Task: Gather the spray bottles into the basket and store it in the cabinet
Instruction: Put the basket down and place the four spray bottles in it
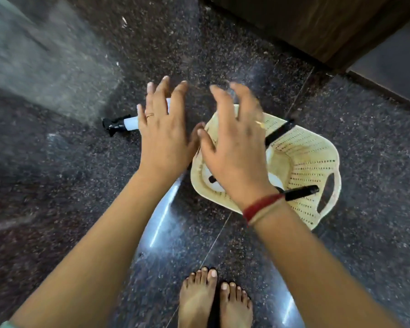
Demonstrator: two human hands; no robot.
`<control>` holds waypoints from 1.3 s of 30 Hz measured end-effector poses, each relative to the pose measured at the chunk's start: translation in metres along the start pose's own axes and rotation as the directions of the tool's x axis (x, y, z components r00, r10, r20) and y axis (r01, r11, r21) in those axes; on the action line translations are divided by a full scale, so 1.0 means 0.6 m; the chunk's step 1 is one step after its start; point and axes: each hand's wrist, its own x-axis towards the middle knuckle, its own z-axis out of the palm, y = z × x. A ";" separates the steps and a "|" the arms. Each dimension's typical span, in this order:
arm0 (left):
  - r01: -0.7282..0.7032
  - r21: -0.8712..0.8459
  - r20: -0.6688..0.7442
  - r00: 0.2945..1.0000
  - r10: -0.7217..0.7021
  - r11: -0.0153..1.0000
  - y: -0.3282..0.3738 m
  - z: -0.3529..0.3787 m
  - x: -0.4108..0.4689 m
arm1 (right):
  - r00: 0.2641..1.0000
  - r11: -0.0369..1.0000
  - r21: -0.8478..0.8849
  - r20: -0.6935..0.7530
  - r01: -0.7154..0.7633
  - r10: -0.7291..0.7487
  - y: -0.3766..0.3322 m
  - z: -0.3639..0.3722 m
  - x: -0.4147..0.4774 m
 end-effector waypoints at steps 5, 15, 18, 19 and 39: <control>0.137 0.151 0.132 0.979 -0.157 0.979 -0.118 0.032 0.021 | 0.954 0.947 -0.194 0.210 0.256 -0.214 -0.018 0.098 0.102; 0.134 0.451 0.328 0.895 -0.303 0.883 -0.307 0.071 0.072 | 0.740 0.781 -0.329 0.628 0.531 -0.239 -0.059 0.283 0.188; 0.091 0.480 0.382 0.874 -0.301 0.872 -0.332 0.081 0.077 | 0.717 0.761 -0.374 0.676 0.531 -0.168 -0.063 0.308 0.194; 0.091 0.465 0.378 0.879 -0.291 0.881 -0.338 0.083 0.078 | 0.715 0.748 -0.387 0.680 0.539 -0.164 -0.067 0.312 0.195; -0.452 0.526 0.200 0.889 0.411 0.721 -0.150 -0.151 0.147 | 0.951 0.974 -0.065 0.239 0.217 -0.196 -0.061 0.138 0.166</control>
